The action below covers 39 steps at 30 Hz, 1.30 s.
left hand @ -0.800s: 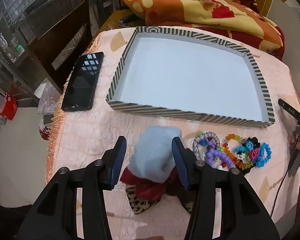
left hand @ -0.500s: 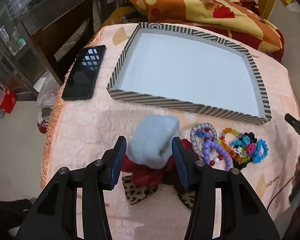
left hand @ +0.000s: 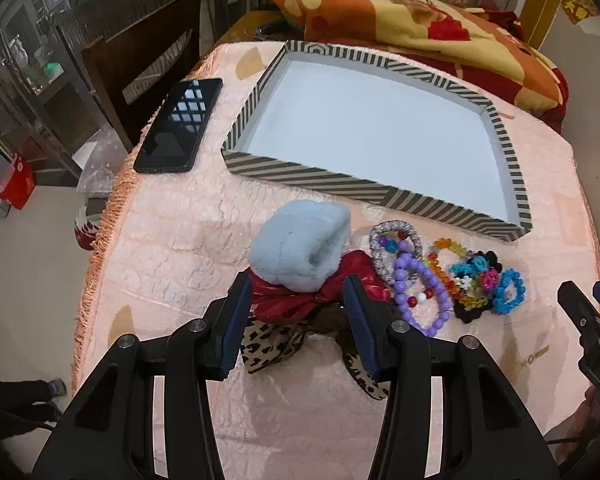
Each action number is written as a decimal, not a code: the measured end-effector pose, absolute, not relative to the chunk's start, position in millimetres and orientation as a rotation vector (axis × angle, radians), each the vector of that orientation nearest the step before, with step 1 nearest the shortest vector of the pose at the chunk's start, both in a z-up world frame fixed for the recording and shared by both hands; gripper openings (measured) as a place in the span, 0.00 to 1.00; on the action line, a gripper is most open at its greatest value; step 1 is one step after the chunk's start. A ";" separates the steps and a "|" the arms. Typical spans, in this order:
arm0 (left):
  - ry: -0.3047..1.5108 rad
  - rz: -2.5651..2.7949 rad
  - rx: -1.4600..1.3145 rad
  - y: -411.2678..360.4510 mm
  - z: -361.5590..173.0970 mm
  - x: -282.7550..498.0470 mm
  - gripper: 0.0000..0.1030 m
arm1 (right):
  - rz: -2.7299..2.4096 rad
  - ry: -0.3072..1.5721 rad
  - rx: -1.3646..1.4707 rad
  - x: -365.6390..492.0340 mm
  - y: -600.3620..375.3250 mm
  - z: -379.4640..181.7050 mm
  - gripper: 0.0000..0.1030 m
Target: Organize jewelry
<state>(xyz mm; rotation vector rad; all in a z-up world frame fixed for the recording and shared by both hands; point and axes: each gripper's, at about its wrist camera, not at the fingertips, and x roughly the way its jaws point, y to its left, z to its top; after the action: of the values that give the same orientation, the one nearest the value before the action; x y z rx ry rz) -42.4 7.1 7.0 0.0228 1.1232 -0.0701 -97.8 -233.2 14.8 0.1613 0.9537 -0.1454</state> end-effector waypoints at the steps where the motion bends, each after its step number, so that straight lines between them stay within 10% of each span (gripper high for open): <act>1: 1.118 -0.071 0.021 6.6 8.0 -44.0 0.45 | -0.136 0.948 0.162 -99.9 -231.1 17.1 1.00; 39: 1.101 -0.073 0.024 -2.9 15.1 -63.9 0.45 | -0.117 0.908 0.077 -119.5 -190.3 31.4 1.00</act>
<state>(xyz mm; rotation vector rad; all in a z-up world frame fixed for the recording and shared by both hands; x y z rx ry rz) -63.9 -2.9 15.1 0.0245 1.1010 -0.0731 -119.5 -190.3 31.4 0.0774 0.9077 -0.1166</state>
